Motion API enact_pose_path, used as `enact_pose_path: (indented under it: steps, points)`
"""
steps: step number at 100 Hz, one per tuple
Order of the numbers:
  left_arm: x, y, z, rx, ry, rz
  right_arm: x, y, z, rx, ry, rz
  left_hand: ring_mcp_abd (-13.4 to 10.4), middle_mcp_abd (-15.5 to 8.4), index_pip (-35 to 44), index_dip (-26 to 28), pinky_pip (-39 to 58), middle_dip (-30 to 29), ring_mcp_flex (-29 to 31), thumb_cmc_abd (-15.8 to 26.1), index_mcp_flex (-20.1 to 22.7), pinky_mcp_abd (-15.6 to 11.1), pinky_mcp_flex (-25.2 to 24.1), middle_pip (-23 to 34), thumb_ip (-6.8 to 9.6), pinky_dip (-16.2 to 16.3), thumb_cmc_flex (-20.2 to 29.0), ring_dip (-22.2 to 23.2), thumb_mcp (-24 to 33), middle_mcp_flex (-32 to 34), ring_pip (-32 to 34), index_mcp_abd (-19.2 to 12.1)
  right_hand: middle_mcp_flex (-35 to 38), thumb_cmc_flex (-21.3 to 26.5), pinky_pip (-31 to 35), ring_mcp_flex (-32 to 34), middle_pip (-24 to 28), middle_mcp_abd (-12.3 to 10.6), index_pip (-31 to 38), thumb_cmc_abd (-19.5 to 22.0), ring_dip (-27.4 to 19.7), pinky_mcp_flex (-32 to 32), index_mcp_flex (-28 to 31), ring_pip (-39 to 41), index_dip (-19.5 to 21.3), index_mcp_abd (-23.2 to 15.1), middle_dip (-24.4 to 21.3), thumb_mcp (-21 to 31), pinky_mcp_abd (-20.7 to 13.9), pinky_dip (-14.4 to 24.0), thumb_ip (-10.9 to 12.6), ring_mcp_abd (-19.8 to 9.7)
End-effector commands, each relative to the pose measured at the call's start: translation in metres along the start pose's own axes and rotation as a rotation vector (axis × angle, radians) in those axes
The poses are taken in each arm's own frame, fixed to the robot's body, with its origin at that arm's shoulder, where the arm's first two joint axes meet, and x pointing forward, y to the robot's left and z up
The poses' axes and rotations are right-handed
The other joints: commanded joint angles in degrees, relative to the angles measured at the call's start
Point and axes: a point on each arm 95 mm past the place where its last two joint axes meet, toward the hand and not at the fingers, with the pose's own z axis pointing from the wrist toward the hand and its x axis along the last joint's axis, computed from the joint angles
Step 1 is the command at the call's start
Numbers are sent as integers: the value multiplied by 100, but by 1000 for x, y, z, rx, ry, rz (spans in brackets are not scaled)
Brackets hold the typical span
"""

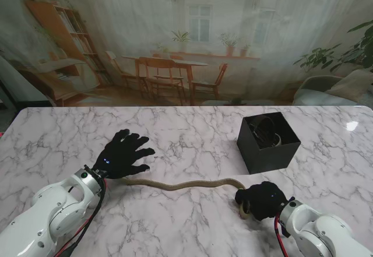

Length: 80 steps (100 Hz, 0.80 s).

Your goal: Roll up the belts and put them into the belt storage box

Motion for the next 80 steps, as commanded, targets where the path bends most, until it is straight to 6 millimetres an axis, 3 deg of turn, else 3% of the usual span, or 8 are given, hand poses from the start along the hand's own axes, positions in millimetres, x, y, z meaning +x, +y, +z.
enact_pose_path:
  steps: [1, 11, 23, 32, 46, 56, 63, 80]
  points:
    - [2, 1, 1, -12, 3, -5, 2, -8, 0, 12, 2, -2, 58, 64, 41, 54, -229, 85, 92, 319, 47, 196, -100, -71, 10, 69, 68, 9, -152, 45, -166, 115, -680, -239, 140, -267, 32, -62, 1198, 203, -45, -112, 773, 315, 36, -385, 147, -362, 285, 150, -275, 29]
    - [1, 1, 1, -11, 2, -5, 2, -10, 0, 11, 10, 7, 58, 72, 42, 55, -230, 84, 88, 318, 49, 197, -101, -74, 9, 70, 66, 8, -152, 35, -168, 124, -1646, -667, -49, -950, -444, 140, 1245, 176, -271, -436, 1287, 110, -56, -795, -618, -293, 462, 131, -253, 55]
    - [1, 1, 1, -9, 2, -6, 3, -10, 0, 8, 22, 19, 56, 73, 41, 55, -230, 83, 83, 322, 47, 195, -102, -74, 10, 71, 65, 8, -151, 30, -168, 118, -2297, -853, -857, -1749, -1242, 414, 1333, 32, -1202, -1080, 1661, -1107, -620, -750, -1606, -191, 977, -46, -195, 362]
    - [1, 1, 1, -8, 3, -6, 3, -10, 1, 5, 20, 24, 60, 72, 41, 55, -230, 84, 83, 319, 46, 194, -101, -72, 10, 72, 63, 9, -152, 30, -168, 121, -2691, -819, -1606, -2152, -1783, 758, 1413, -37, -1920, -1423, 1795, -1968, -890, -546, -2399, -114, 1322, -552, -205, 697]
    - [1, 1, 1, -8, 4, -7, 4, -12, 3, 3, 17, 52, 57, 74, 42, 55, -230, 84, 83, 319, 46, 197, -102, -73, 9, 73, 59, 9, -152, 28, -169, 124, -2720, -624, -1688, -1951, -2021, 1085, 1486, -38, -2173, -1193, 1791, -2113, -953, -253, -2672, -81, 1379, -856, -242, 961]
    - [1, 1, 1, -9, 5, -7, 5, -14, 7, -9, 14, 77, 53, 72, 44, 56, -229, 83, 85, 320, 52, 196, -101, -73, 9, 75, 55, 9, -152, 28, -168, 122, -2428, -531, -1427, -1471, -1938, 1064, 1598, -18, -2113, -808, 1679, -1885, -926, -28, -2657, -85, 1220, -900, -280, 911]
    - [1, 1, 1, -8, 5, -7, 5, -15, 8, -25, 12, 81, 56, 73, 44, 56, -230, 84, 82, 324, 51, 194, -105, -73, 9, 75, 55, 9, -150, 27, -170, 123, -2084, -539, -936, -1051, -1770, 959, 1761, -11, -1798, -580, 1515, -1475, -930, 23, -2582, -78, 1027, -764, -307, 576]
    - [1, 1, 1, -8, 6, -8, 6, -15, 10, -92, 7, 64, 52, 73, 45, 58, -234, 82, 72, 325, 51, 185, -105, -77, 9, 75, 50, 7, -151, 17, -174, 112, -31, -657, -289, -228, -1056, 75, 2122, 9, -1061, -569, 1272, -739, -997, 42, -2272, -135, 591, -149, -373, 164]
